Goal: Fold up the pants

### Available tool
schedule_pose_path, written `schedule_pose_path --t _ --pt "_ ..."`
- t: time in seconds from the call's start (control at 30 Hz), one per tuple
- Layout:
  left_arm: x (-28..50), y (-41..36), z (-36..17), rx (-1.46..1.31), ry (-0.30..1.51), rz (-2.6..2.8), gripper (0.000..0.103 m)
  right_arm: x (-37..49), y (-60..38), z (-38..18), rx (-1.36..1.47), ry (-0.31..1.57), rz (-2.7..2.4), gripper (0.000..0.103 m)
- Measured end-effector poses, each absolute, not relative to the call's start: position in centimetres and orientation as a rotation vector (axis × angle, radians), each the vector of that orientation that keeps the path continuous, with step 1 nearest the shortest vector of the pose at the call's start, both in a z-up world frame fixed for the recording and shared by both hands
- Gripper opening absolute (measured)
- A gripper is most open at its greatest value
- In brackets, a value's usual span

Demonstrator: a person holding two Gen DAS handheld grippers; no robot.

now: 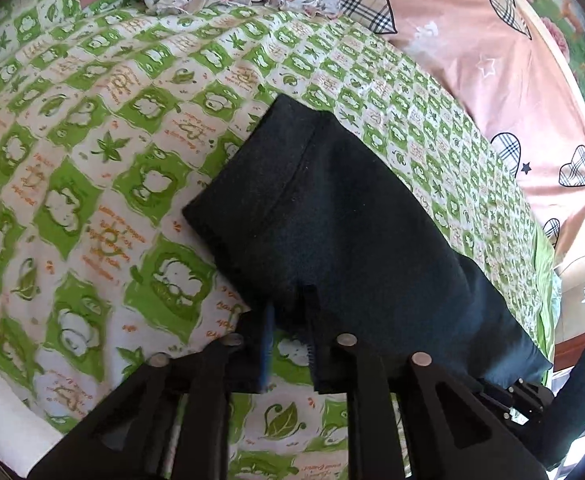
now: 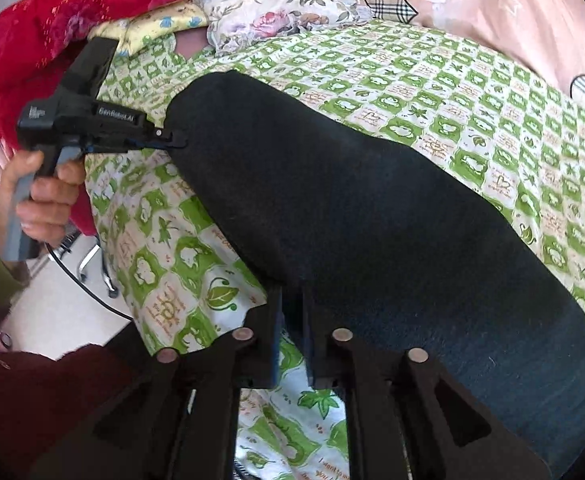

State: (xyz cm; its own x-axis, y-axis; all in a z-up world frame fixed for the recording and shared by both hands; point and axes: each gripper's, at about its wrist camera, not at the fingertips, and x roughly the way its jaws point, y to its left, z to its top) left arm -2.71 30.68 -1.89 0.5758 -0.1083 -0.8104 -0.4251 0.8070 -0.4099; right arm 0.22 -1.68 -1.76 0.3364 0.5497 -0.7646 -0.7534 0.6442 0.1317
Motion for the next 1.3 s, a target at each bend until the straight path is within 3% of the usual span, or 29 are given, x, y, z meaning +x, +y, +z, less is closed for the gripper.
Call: schedule_pose_path --t 0.03,0.07,0.13,0.47,0.7,0.9,1.0,1.07,1.13,1.3 --pt "-2.9 30.9 -1.6 -0.615 0.952 0.228 0.042 0.2 -1.9 -1.4 -0.252 0.875 0.868 0.022" --pt "-3.2 31.2 -1.2 -0.605 0.943 0.254 0.047 0.2 -2.0 -1.1 -0.239 0.869 0.871 0.032" --pt "-3.6 31.6 -0.8 -0.597 0.924 0.281 0.05 0.5 -2.5 -0.2 -0.195 0.847 0.878 0.042" --pt "-3.5 33.2 -1.8 -0.662 0.954 0.291 0.056 9.2 -3.2 2.7 0.03 0.852 0.835 0.042" --pt "-2.0 33.3 -2.0 -0.661 0.968 0.284 0.056 16.6 -0.2 -0.3 0.054 1.072 0.856 0.042" --pt "-0.1 33.3 -3.0 -0.654 0.985 0.287 0.056 17.9 2.2 -4.4 -0.031 1.247 0.9 0.042" --pt "0.7 33.2 -3.1 -0.646 0.964 0.279 0.05 17.1 2.4 -4.1 -0.076 1.195 0.901 0.041" --pt "1.2 33.0 -3.1 -0.626 0.947 0.288 0.042 16.9 2.4 -3.6 -0.079 1.173 0.894 0.02" --pt "1.2 33.0 -2.7 -0.619 0.92 0.282 0.025 16.4 2.7 -3.0 -0.131 1.125 0.879 0.016" --pt "-0.5 33.1 0.8 -0.621 0.812 0.217 0.018 13.8 3.9 0.6 -0.238 0.947 0.843 0.012"
